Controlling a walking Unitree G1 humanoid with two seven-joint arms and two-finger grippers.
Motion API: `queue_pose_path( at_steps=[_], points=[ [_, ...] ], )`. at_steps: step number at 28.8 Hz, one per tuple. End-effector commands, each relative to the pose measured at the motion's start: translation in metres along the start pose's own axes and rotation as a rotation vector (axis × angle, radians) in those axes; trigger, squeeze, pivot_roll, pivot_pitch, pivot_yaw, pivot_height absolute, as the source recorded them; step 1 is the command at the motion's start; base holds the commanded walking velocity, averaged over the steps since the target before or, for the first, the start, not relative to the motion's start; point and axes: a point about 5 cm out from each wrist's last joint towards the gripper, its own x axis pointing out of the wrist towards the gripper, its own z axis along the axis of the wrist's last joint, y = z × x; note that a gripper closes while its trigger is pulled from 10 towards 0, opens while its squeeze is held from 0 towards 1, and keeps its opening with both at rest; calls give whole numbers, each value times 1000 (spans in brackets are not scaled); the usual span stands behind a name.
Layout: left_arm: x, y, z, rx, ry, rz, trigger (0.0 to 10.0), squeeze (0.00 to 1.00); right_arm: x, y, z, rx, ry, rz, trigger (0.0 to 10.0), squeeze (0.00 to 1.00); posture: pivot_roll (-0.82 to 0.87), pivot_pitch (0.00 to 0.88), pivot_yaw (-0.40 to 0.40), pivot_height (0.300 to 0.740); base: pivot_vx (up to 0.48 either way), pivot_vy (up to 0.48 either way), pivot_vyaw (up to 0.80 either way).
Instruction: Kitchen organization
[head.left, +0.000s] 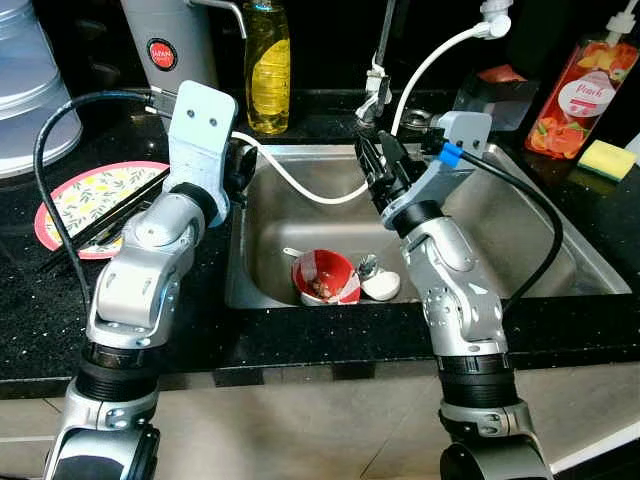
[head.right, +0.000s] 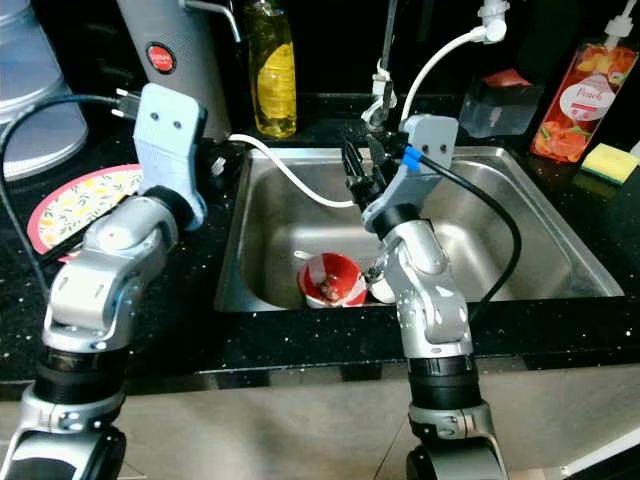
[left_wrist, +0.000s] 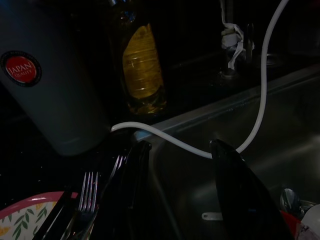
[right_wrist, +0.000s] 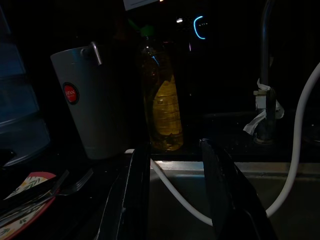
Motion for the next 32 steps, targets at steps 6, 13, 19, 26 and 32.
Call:
queue_pose_path(
  at_steps=[6, 13, 19, 26, 32],
  points=[
    [3, 20, -3, 82, 52, 88, 10000, 0, -2, -2, 3, -14, -14, -11, 10000, 0, 248, 0, -8, 740, 0, 0, 0],
    [-1, 66, -5, 183, 166, 321, 10000, 0, -2, -2, 2, -16, -11, -9, 10000, 0, 236, 0, -11, 740, 0, 0, 0],
    [-5, 79, -12, 126, 268, 346, 10000, 0, -2, -3, 2, -19, -12, -10, 10000, 0, 230, 0, -12, 740, 0, 0, 0],
    [-9, 90, -32, -16, 380, 327, 10000, 0, -1, -5, 3, -23, -15, -13, 10000, 0, 243, 0, -12, 740, 0, 0, 0],
    [-10, 90, -39, -109, 418, 266, 10000, 0, 1, -6, 7, -37, -24, -6, 10000, 0, 240, 0, -4, 740, 0, 0, 0]
  ],
)
